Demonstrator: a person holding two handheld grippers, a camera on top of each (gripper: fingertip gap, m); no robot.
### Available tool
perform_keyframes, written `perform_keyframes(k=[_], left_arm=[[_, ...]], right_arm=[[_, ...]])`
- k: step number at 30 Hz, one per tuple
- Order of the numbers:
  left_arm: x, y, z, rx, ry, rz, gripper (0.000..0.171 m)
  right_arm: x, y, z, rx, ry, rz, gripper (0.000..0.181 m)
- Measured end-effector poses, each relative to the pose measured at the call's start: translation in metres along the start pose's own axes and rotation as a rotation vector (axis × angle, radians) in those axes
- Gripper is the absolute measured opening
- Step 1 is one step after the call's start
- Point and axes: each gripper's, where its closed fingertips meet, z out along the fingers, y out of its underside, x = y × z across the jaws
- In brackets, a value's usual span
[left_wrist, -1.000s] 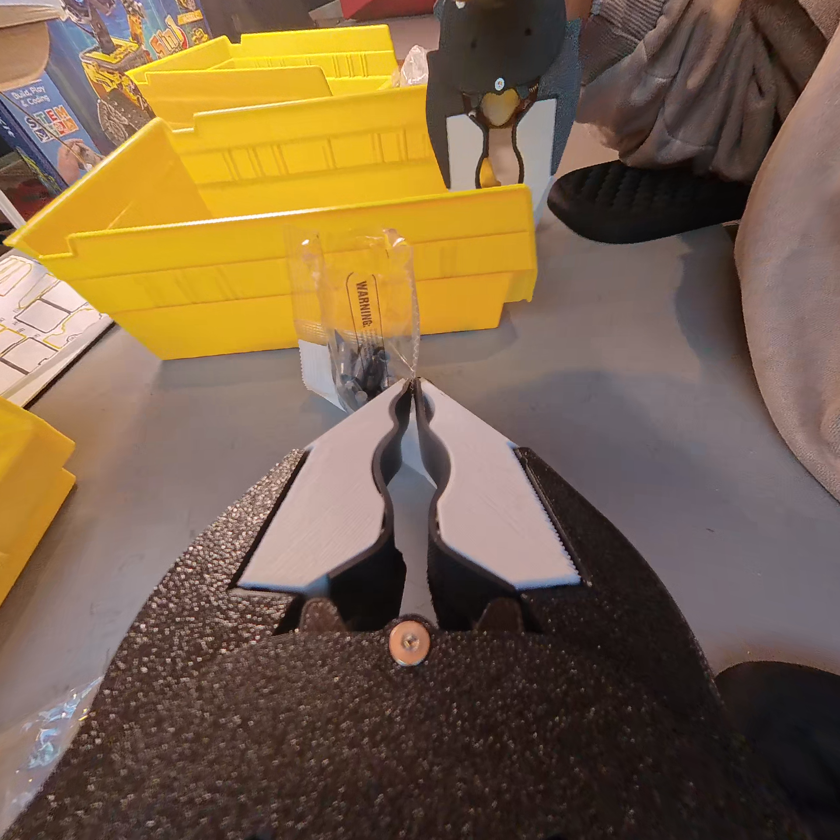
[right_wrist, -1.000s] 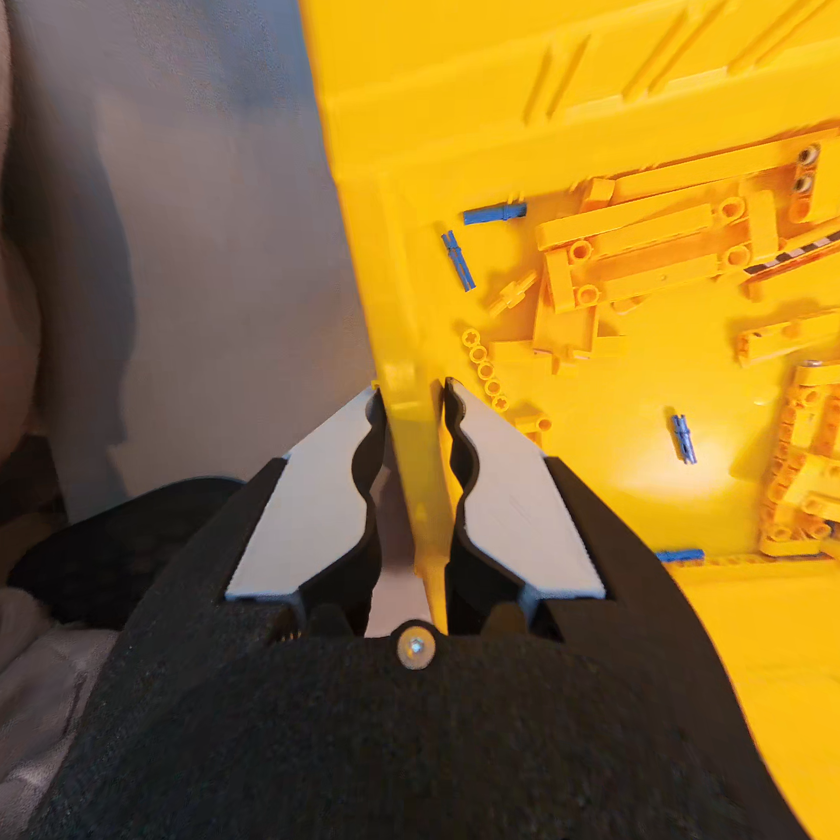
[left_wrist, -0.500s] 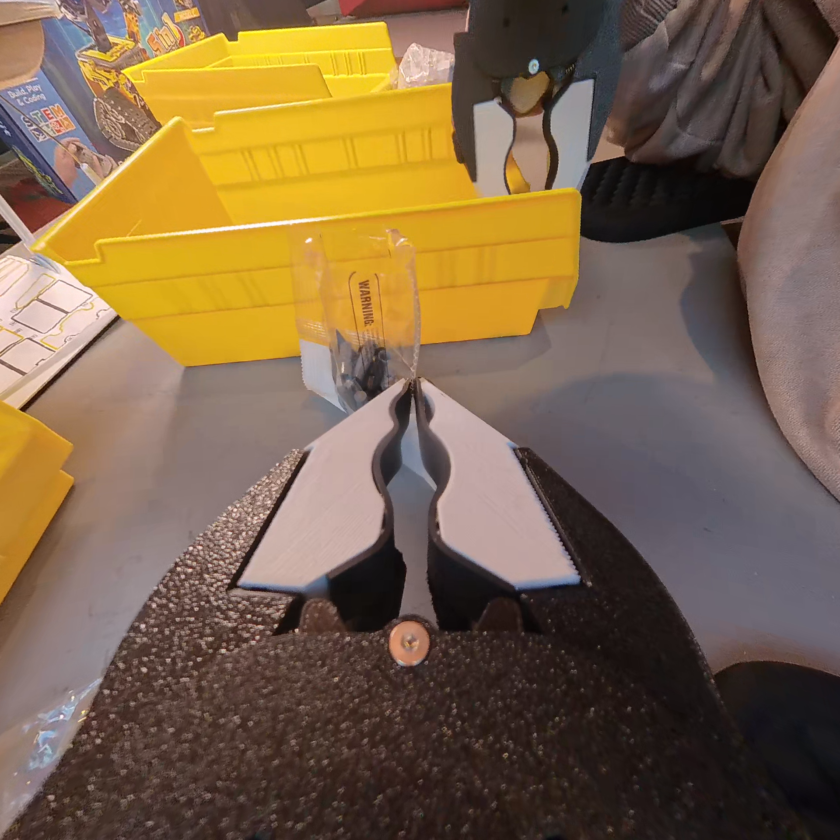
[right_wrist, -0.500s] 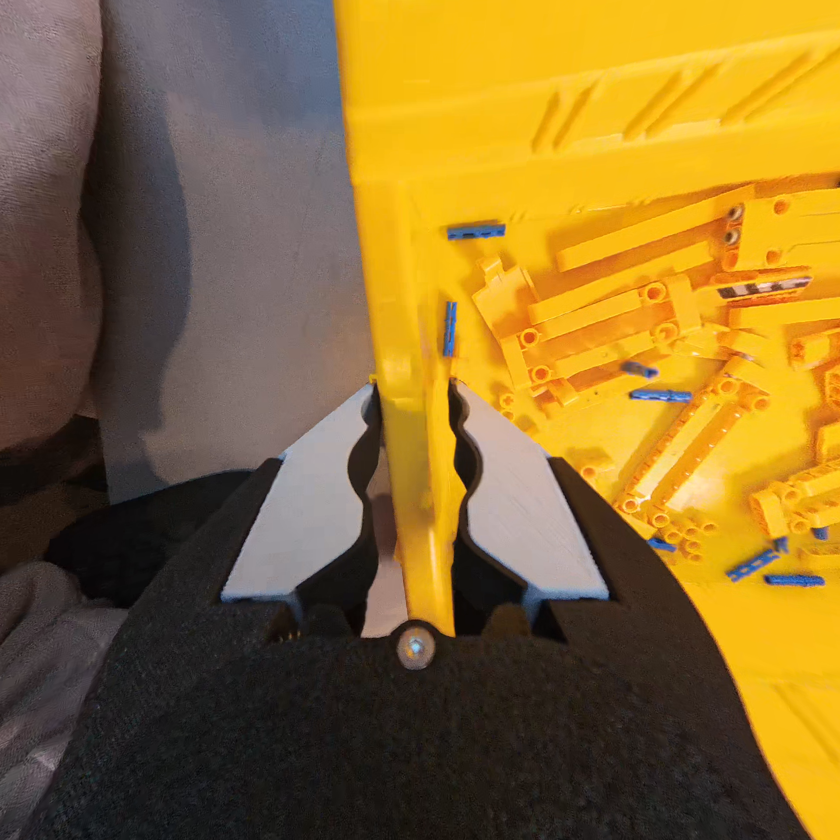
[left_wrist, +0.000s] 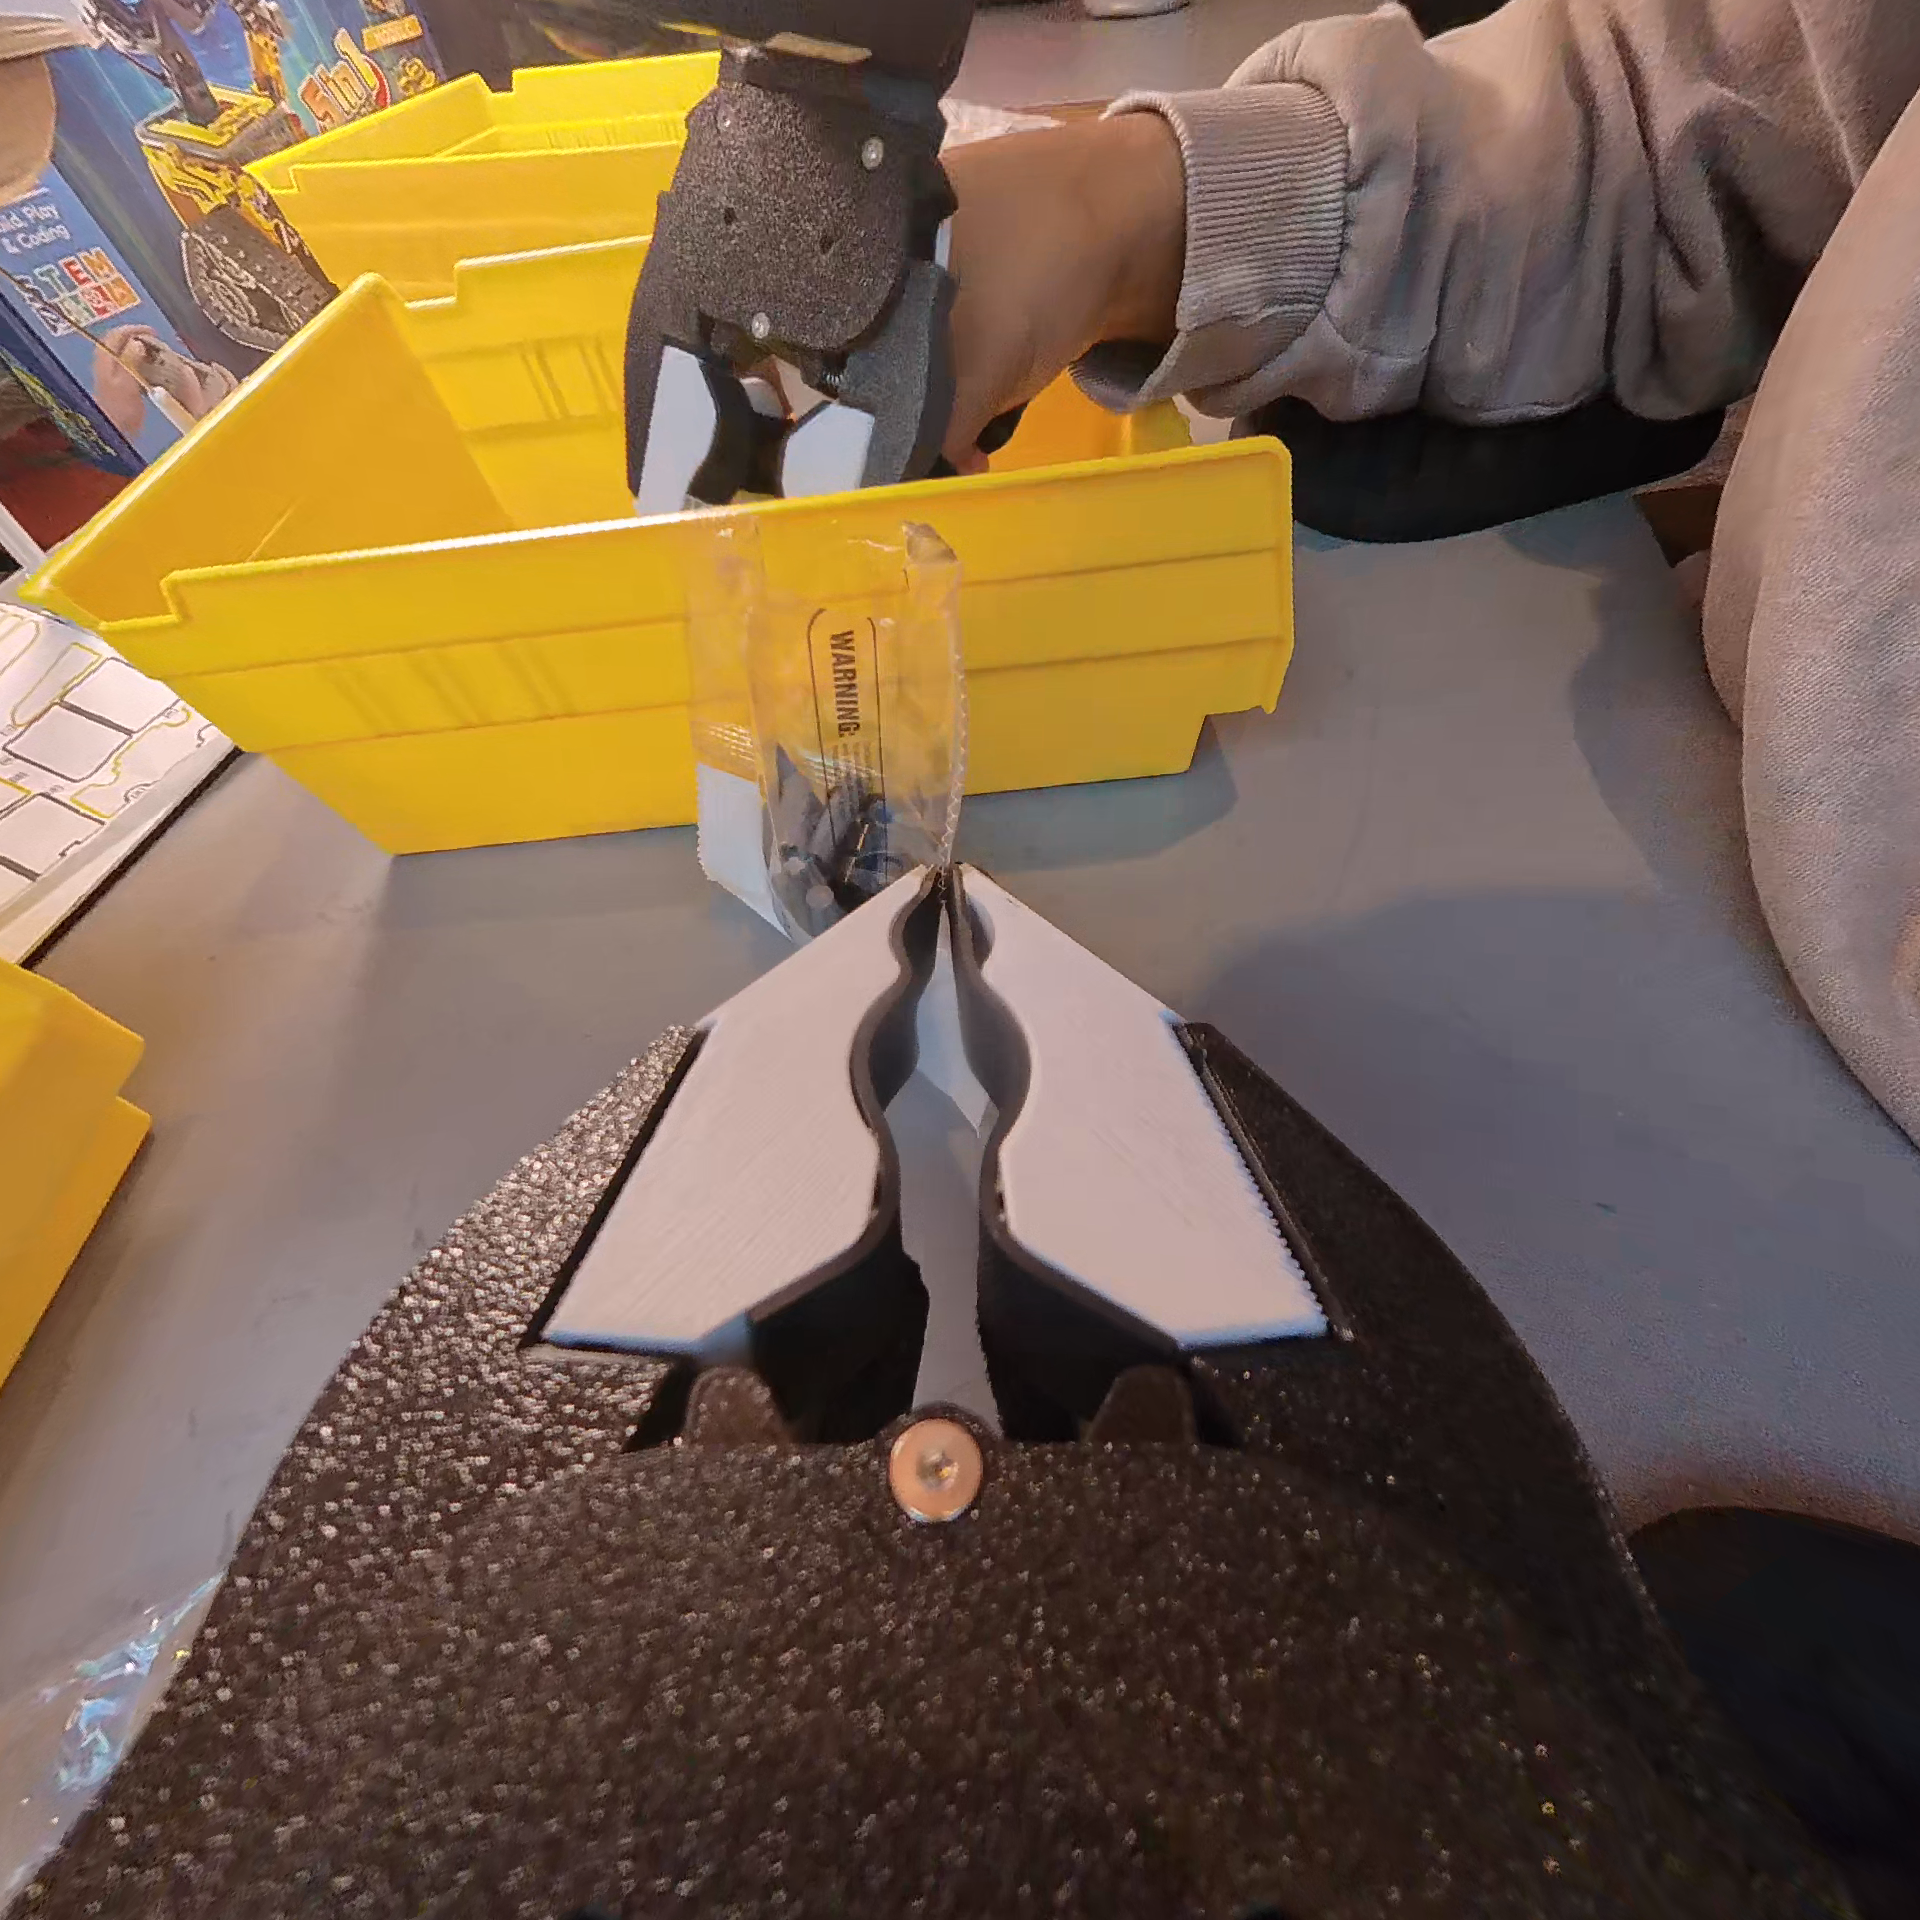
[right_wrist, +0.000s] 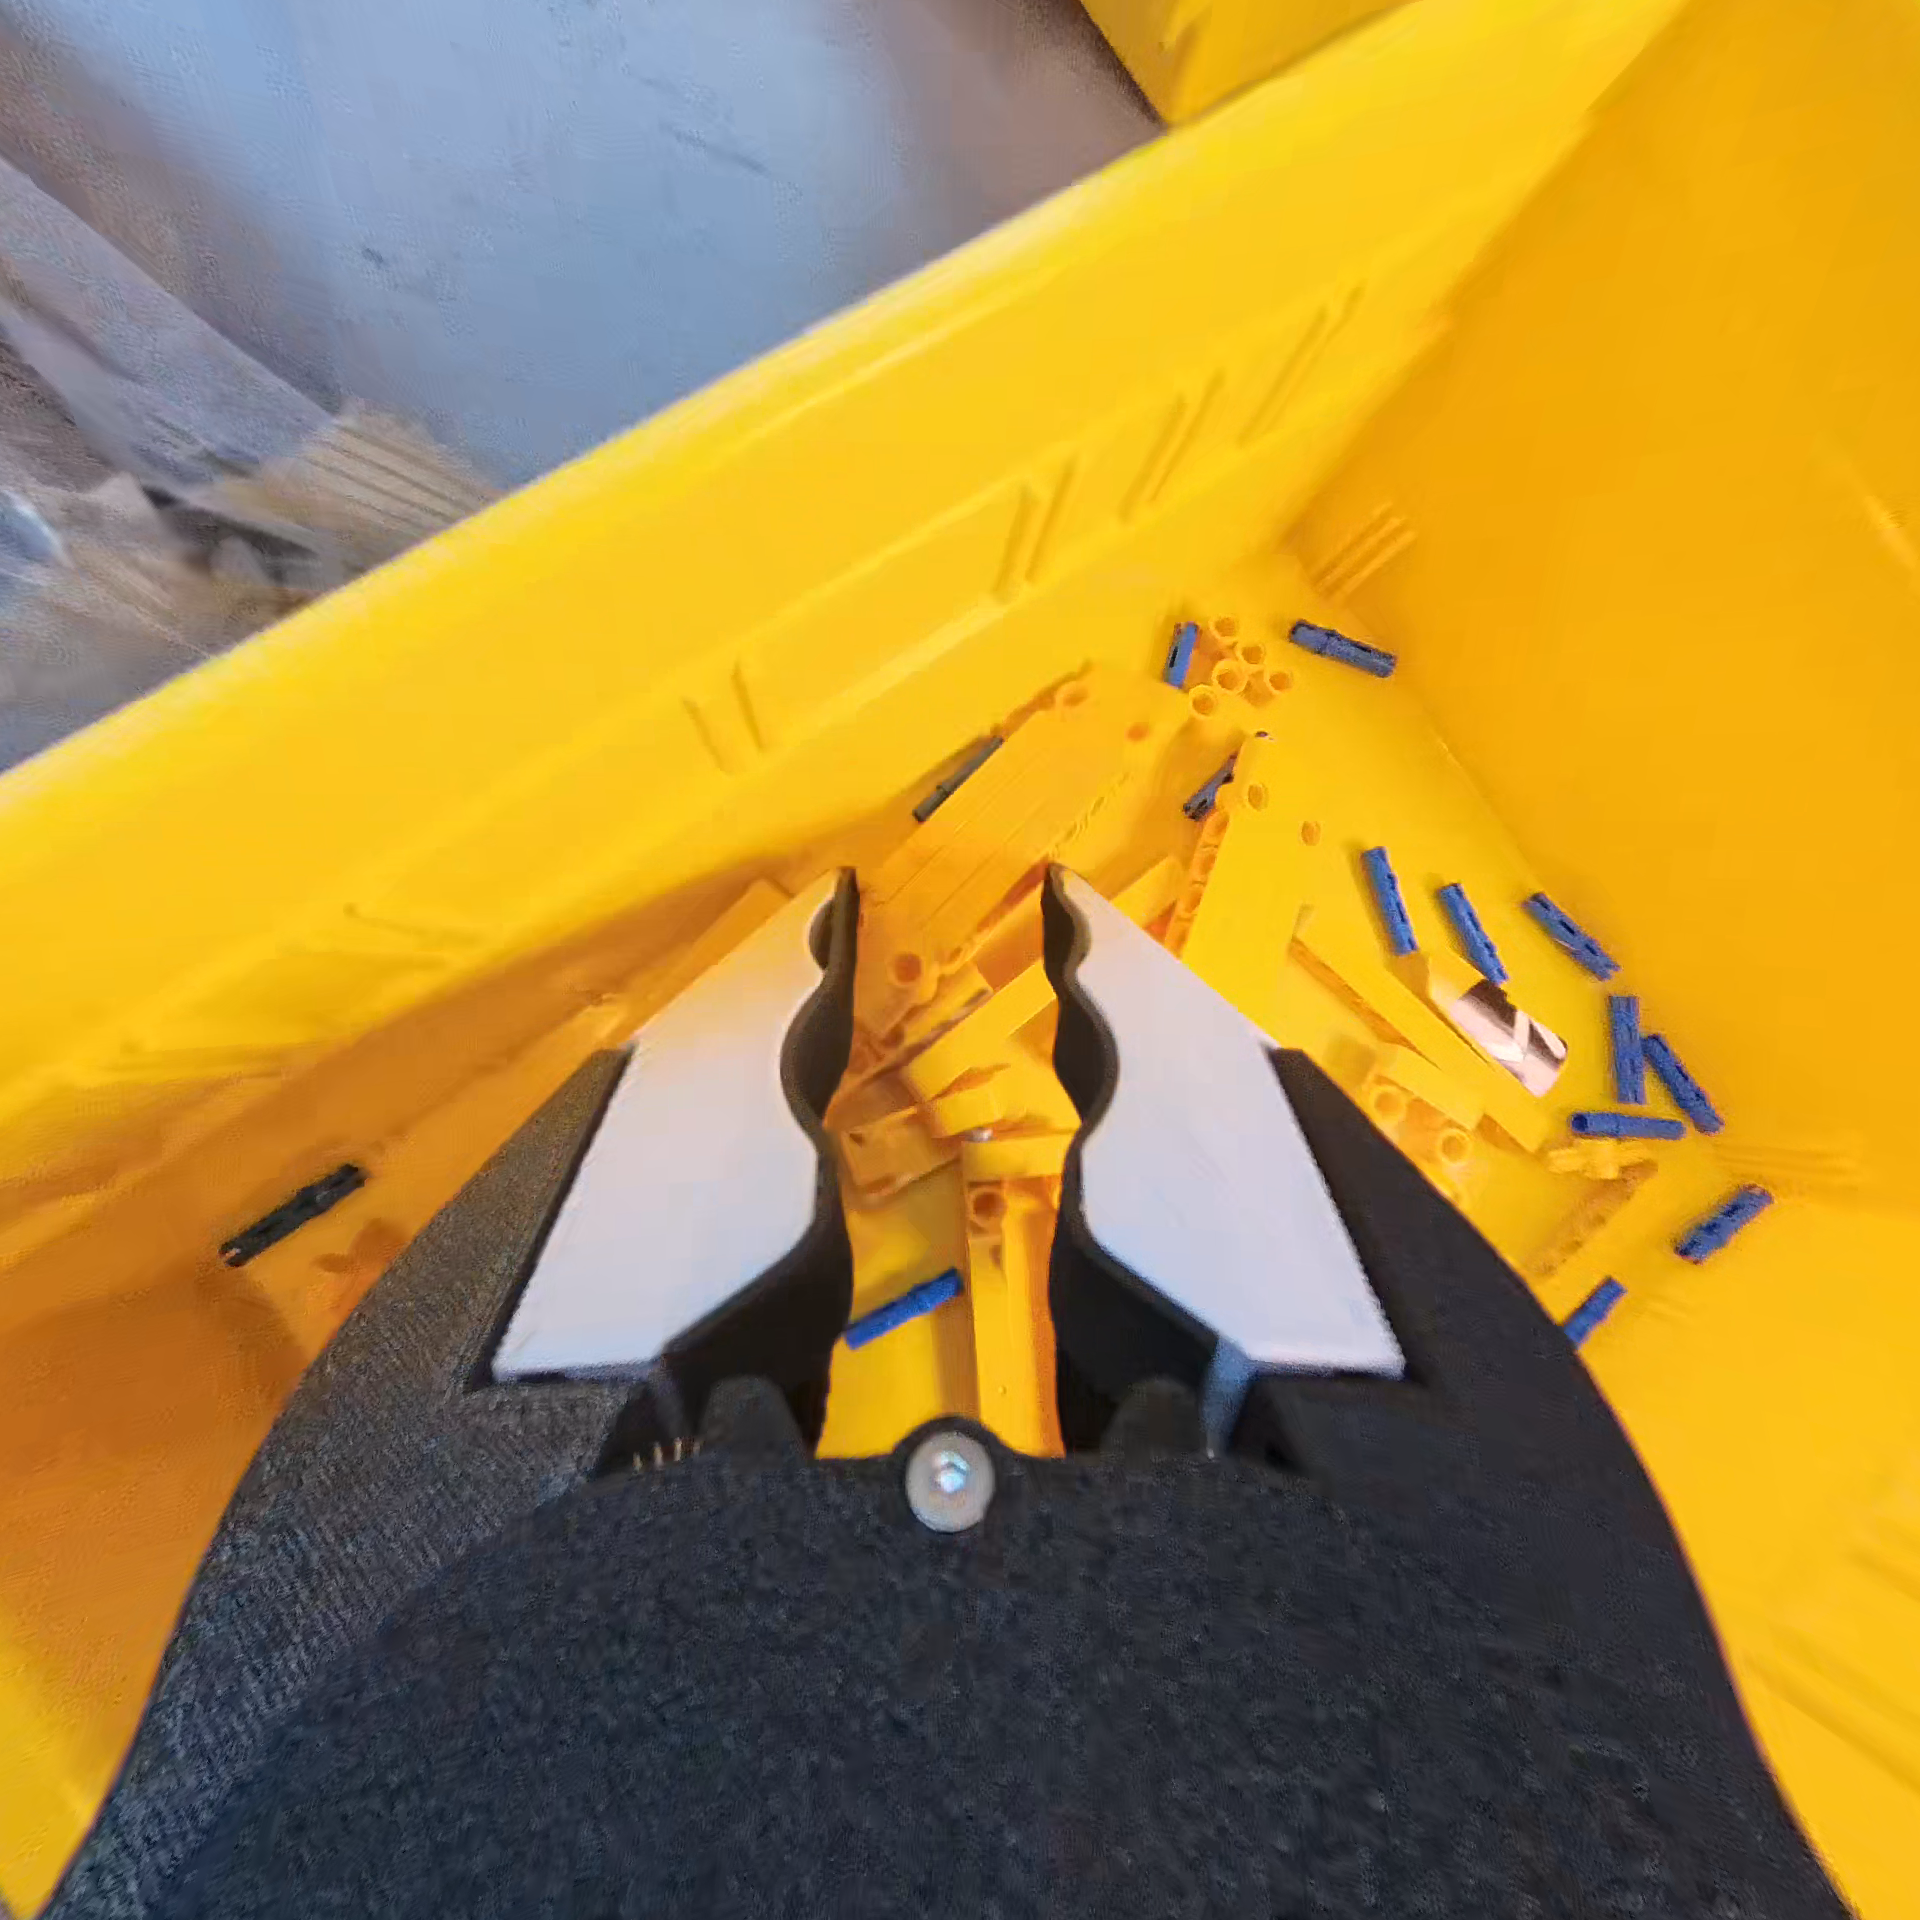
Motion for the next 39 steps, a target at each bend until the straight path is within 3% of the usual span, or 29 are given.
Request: perform_keyframes(k=[6,9,13,16,20,23,33,35,39], left_arm=[[0.002,0.0,0.001,-0.003,0.009,0.006,0.0],[0.001,0.0,0.0,0.006,0.009,-0.008,0.0],[-0.003,0.001,-0.003,0.012,-0.006,-0.026,0.0],[-0.007,0.001,-0.004,0.015,-0.018,-0.036,0.0],[-0.011,0.002,-0.006,0.014,-0.042,-0.036,0.0],[-0.011,0.002,-0.005,0.014,-0.048,-0.036,0.0],[-0.004,-0.003,-0.006,0.048,0.004,-0.054,0.0],[0.0,-0.009,-0.008,0.079,0.024,-0.056,0.0],[0.008,-0.022,-0.013,0.151,0.076,-0.056,0.0]], right_arm=[[0.054,0.033,-0.031,-0.134,0.262,0.014,0.026],[0.057,0.024,-0.056,-0.068,0.303,0.001,0.04],[0.019,-0.002,-0.104,0.142,0.083,-0.057,0.047],[-0.046,0.023,-0.131,0.085,-0.235,-0.154,0.055],[-0.094,0.087,-0.11,-0.195,-0.321,-0.332,0.064],[-0.102,0.098,-0.09,-0.239,-0.33,-0.319,0.027],[-0.034,0.084,-0.072,-0.16,-0.085,-0.162,0.023],[-0.024,0.078,-0.071,-0.142,-0.009,-0.187,0.046],[-0.046,0.035,-0.096,0.102,-0.068,-0.208,0.049]])
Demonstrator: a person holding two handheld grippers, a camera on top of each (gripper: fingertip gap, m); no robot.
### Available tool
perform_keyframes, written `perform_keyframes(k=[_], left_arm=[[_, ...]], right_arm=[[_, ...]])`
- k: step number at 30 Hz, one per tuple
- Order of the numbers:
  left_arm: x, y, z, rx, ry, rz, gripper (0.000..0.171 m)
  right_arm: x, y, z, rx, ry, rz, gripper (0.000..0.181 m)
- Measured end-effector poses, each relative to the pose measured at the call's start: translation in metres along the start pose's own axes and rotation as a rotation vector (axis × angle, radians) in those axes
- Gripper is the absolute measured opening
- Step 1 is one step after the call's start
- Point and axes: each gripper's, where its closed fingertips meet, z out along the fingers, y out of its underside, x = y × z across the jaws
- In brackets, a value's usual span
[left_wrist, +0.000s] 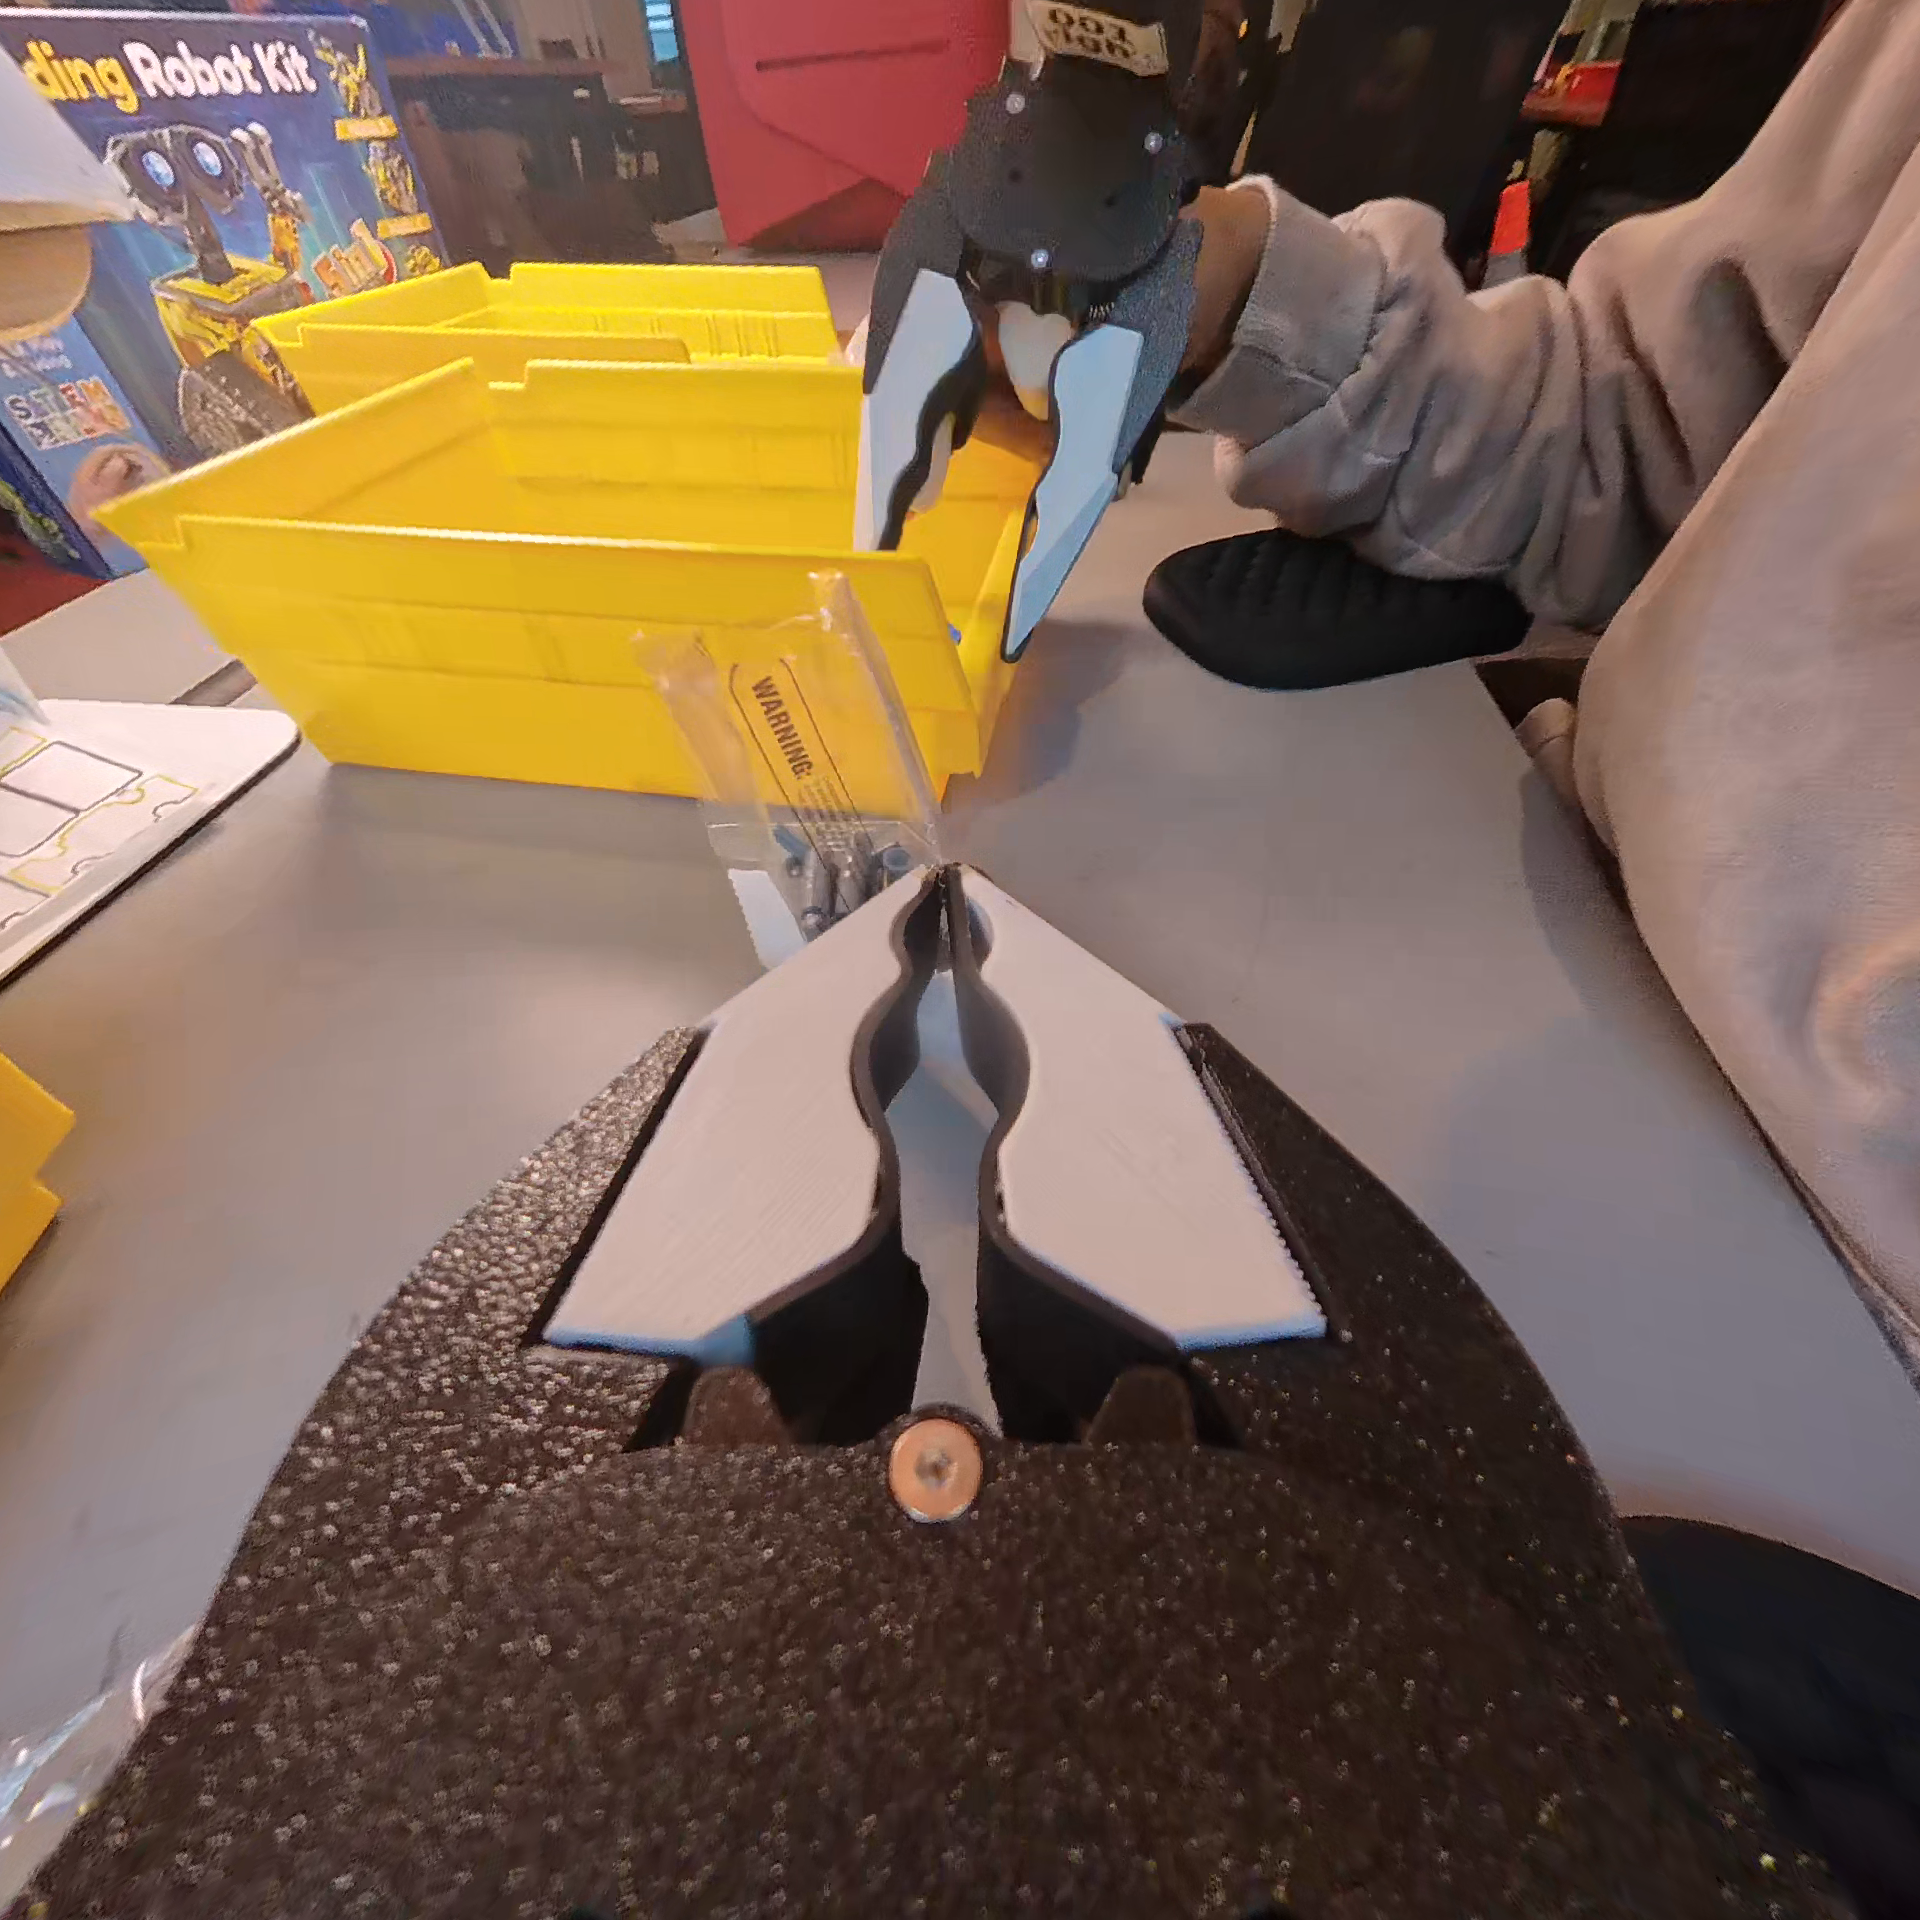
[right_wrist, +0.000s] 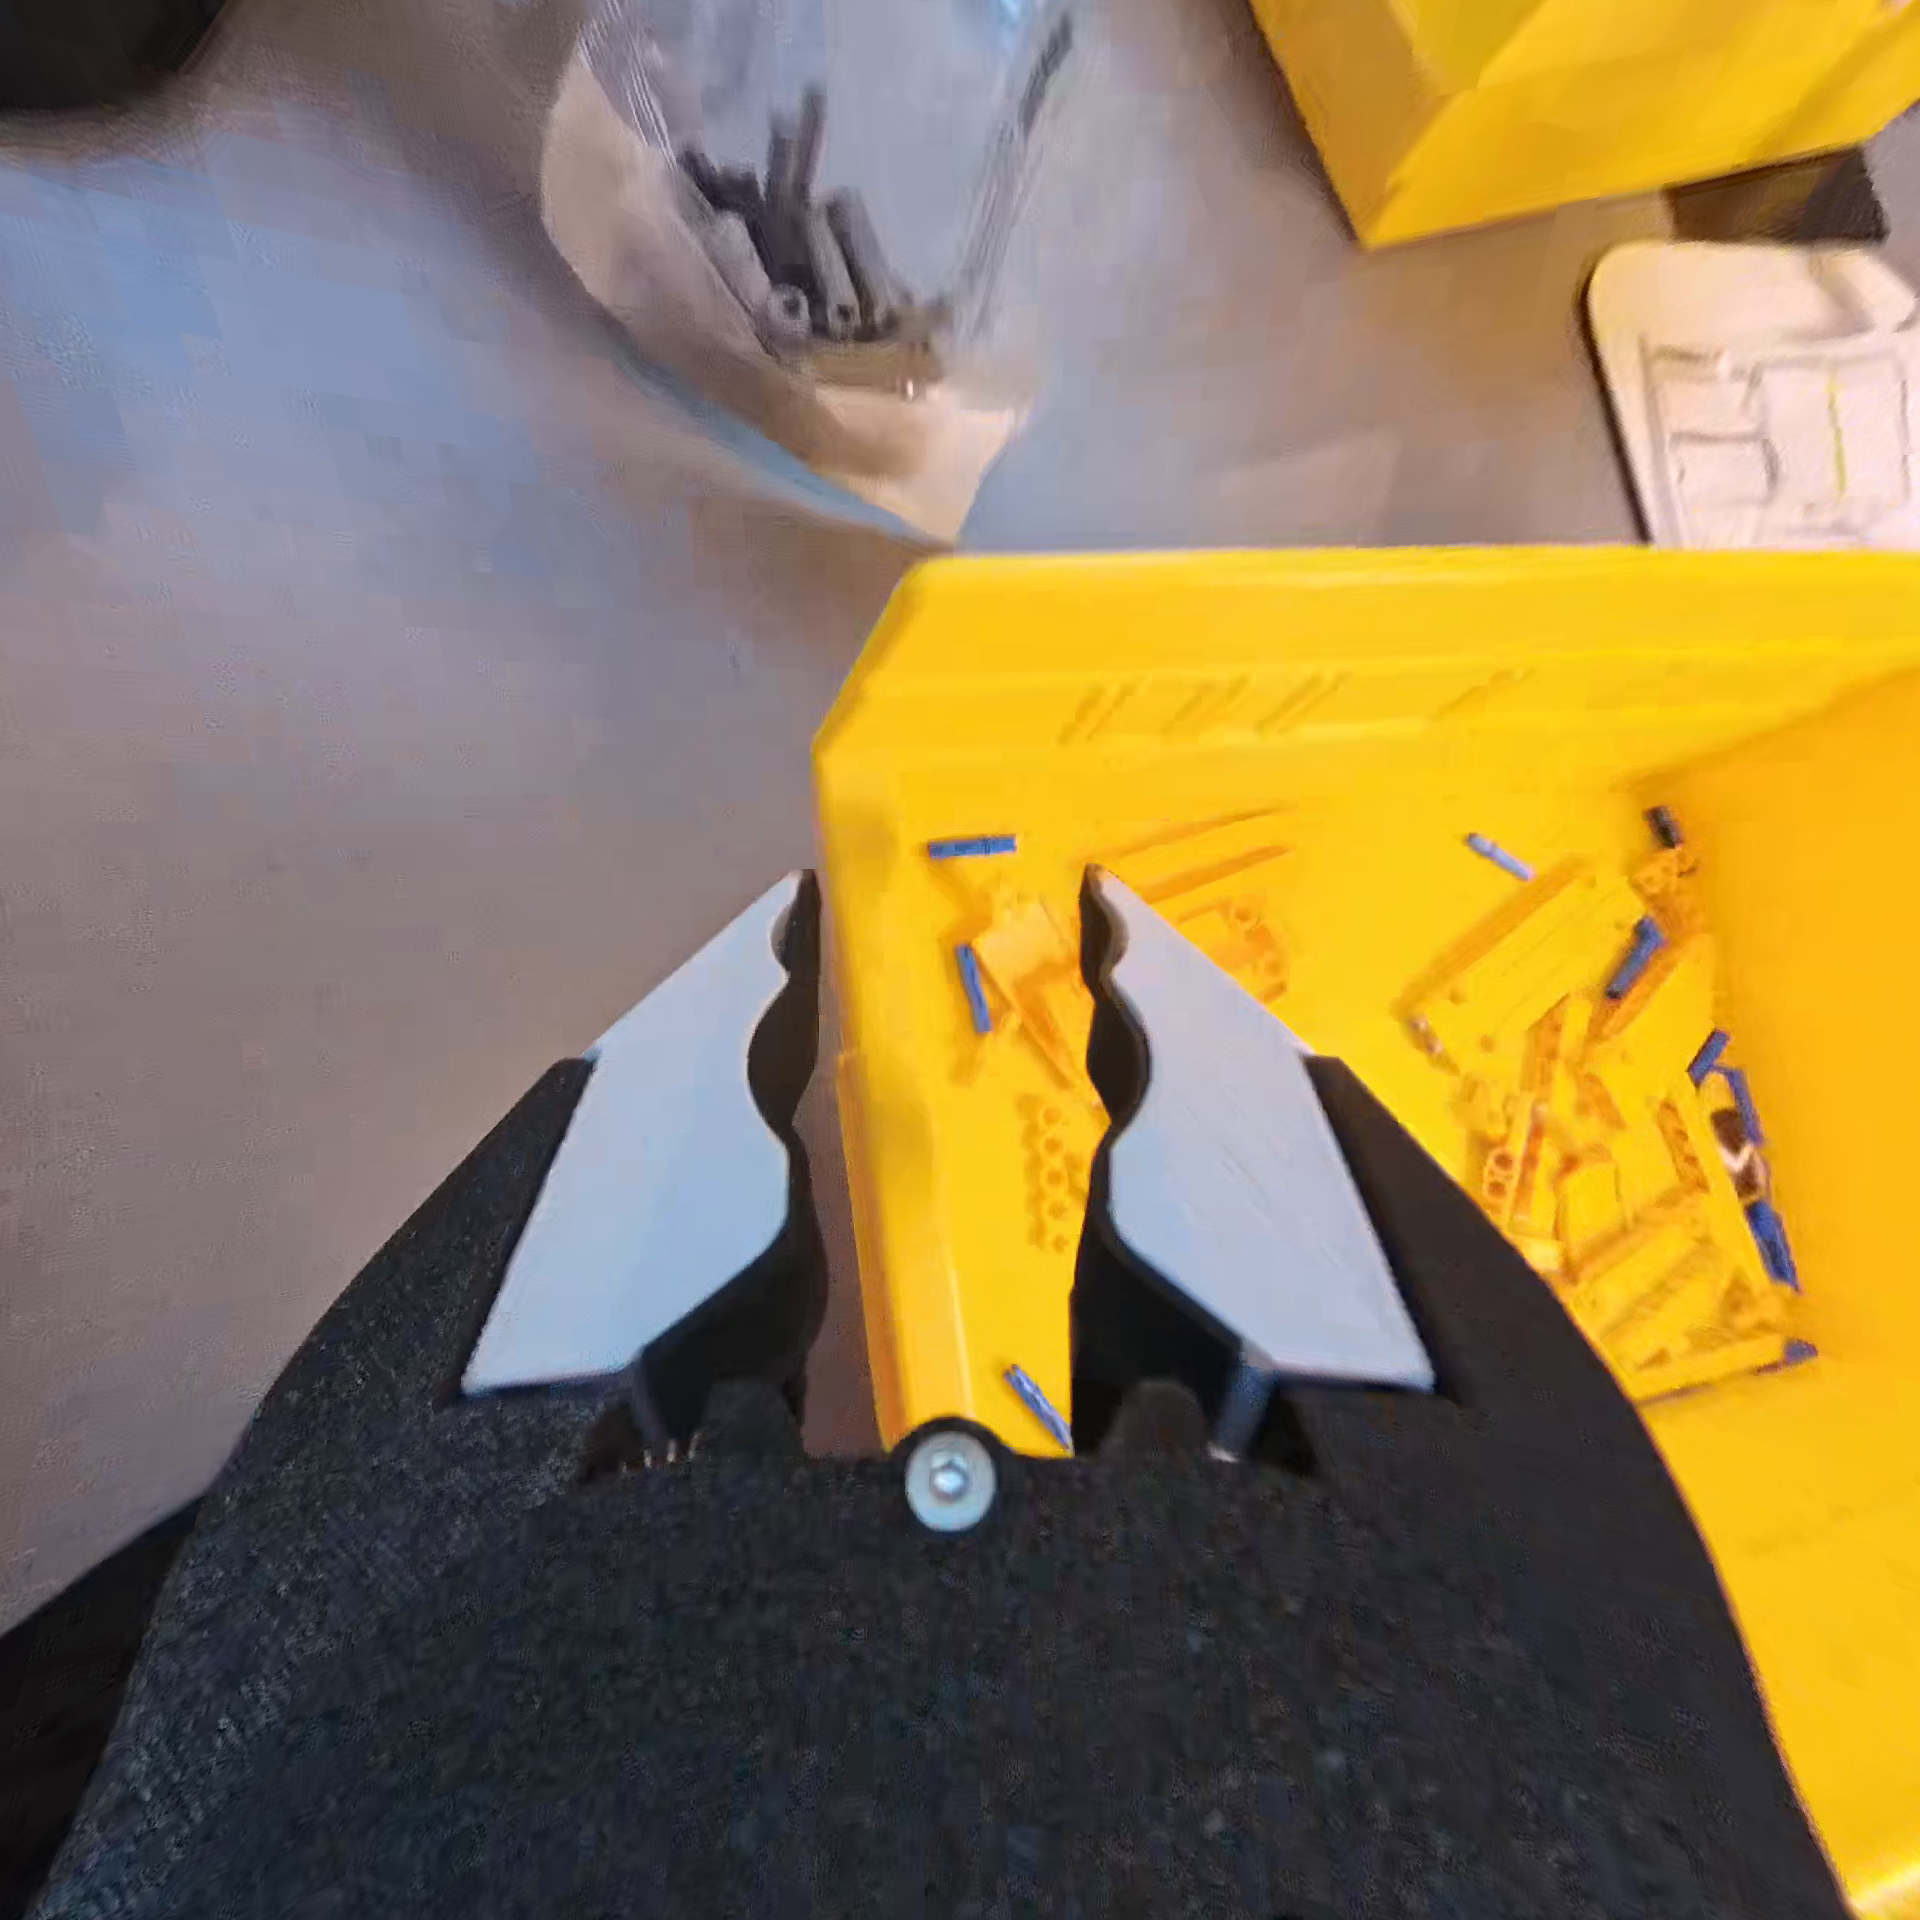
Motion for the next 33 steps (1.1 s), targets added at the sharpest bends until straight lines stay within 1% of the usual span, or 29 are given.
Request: perform_keyframes(k=[3,4,7,8,10,12,13,14,15,16,17,19,20,23,26,27,29,30,31,33], left_arm=[[0.015,-0.016,-0.003,0.086,0.091,-0.008,0.0],[0.022,-0.024,-0.003,0.12,0.127,-0.011,0.0],[0.046,-0.053,-0.009,0.257,0.269,-0.029,0.0],[0.054,-0.065,-0.012,0.307,0.318,-0.033,0.0],[0.067,-0.083,-0.017,0.379,0.385,-0.024,0.0],[0.075,-0.093,-0.017,0.406,0.431,-0.016,0.0],[0.077,-0.095,-0.016,0.41,0.438,-0.017,0.0],[0.075,-0.095,-0.014,0.41,0.429,-0.022,0.0],[0.069,-0.094,-0.013,0.41,0.407,-0.034,0.0],[0.062,-0.092,-0.012,0.41,0.377,-0.053,0.0],[0.055,-0.088,-0.011,0.398,0.345,-0.072,0.0],[0.043,-0.076,-0.003,0.348,0.277,-0.098,0.0],[0.038,-0.072,0.0,0.328,0.251,-0.113,0.0],[0.024,-0.068,0.003,0.313,0.17,-0.138,0.0],[0.017,-0.069,0.004,0.343,0.114,-0.154,0.001],[0.017,-0.069,0.004,0.358,0.121,-0.172,0.011],[0.02,-0.069,0.009,0.38,0.173,-0.247,0.042],[0.021,-0.07,0.012,0.385,0.196,-0.282,0.053],[0.022,-0.071,0.015,0.392,0.21,-0.304,0.057],[0.022,-0.077,0.019,0.421,0.228,-0.325,0.053]], right_arm=[[-0.015,-0.057,-0.028,0.29,-0.033,-0.031,0.053],[-0.022,-0.069,-0.031,0.349,-0.053,-0.039,0.058],[-0.041,-0.089,-0.021,0.442,-0.119,-0.053,0.077],[-0.05,-0.097,-0.018,0.49,-0.162,-0.053,0.081],[-0.063,-0.114,-0.024,0.621,-0.267,-0.004,0.081],[-0.076,-0.128,-0.039,0.751,-0.434,0.076,0.066],[-0.082,-0.132,-0.046,0.792,-0.519,0.114,0.053],[-0.089,-0.132,-0.054,0.824,-0.61,0.13,0.026],[-0.091,-0.132,-0.063,0.865,-0.673,0.149,0.014],[-0.086,-0.132,-0.068,0.903,-0.673,0.175,0.008],[-0.077,-0.13,-0.066,0.903,-0.626,0.197,0.007],[-0.062,-0.12,-0.056,0.849,-0.523,0.211,0.007],[-0.057,-0.118,-0.054,0.84,-0.506,0.231,0.007],[-0.046,-0.114,-0.051,0.832,-0.467,0.288,0.007],[-0.044,-0.114,-0.052,0.855,-0.503,0.328,0.007],[-0.043,-0.115,-0.053,0.873,-0.502,0.329,0.007],[-0.045,-0.118,-0.057,0.922,-0.51,0.318,0.007],[-0.046,-0.12,-0.059,0.943,-0.515,0.313,0.007],[-0.049,-0.121,-0.059,0.952,-0.529,0.303,0.007],[-0.054,-0.122,-0.055,0.94,-0.527,0.285,0.007]])
